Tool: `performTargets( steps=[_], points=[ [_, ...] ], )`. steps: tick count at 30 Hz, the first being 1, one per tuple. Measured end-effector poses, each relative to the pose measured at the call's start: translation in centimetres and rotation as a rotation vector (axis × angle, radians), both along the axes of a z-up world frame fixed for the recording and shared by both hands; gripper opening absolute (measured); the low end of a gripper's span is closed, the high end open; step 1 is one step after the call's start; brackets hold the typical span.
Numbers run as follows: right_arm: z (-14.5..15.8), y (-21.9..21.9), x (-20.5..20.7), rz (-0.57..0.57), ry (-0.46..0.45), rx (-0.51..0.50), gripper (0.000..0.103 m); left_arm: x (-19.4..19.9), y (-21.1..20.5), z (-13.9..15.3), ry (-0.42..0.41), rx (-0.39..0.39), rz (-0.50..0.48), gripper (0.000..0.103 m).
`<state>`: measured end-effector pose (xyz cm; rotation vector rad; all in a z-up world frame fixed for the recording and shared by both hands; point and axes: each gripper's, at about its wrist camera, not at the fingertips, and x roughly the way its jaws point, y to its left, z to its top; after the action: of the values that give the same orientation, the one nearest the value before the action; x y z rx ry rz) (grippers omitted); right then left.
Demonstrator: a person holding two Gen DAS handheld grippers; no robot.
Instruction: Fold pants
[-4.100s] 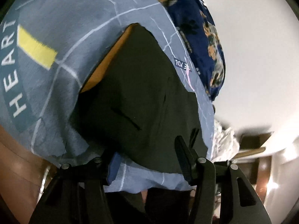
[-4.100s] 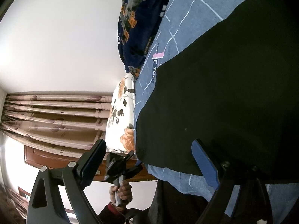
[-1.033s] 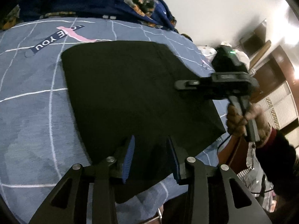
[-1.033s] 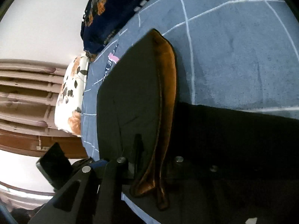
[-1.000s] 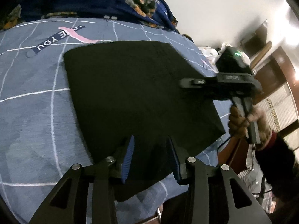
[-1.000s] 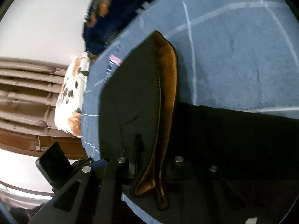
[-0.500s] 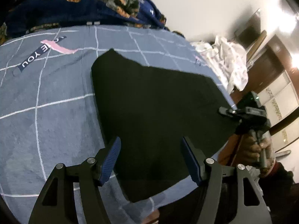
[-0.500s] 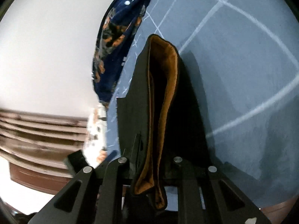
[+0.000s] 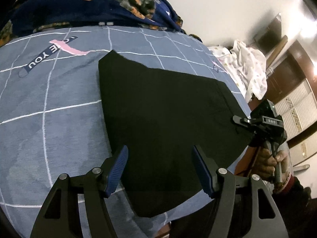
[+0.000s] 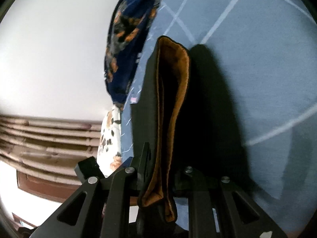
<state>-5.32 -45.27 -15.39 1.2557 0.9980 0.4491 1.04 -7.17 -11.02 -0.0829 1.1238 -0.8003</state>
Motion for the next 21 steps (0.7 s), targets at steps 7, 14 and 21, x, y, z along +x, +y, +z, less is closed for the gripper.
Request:
performTargets(
  steps=[7,14,21],
  points=[
    [-1.1,-1.5,-0.6,-0.024,0.022,0.000,0.016,-0.3,-1.4,-0.9,0.002,0.024,-0.035,0.067],
    [-1.3,-1.8,-0.4,-0.015,0.017,-0.013,0.020,-0.1,-1.6,-1.7,0.005,0.025,-0.031,0.068],
    [3.1,-7.0,-5.4,-0.205,-0.054,0.058,0.033,-0.1,-1.3,-1.9,0.007,0.009,-0.034,0.069]
  ],
)
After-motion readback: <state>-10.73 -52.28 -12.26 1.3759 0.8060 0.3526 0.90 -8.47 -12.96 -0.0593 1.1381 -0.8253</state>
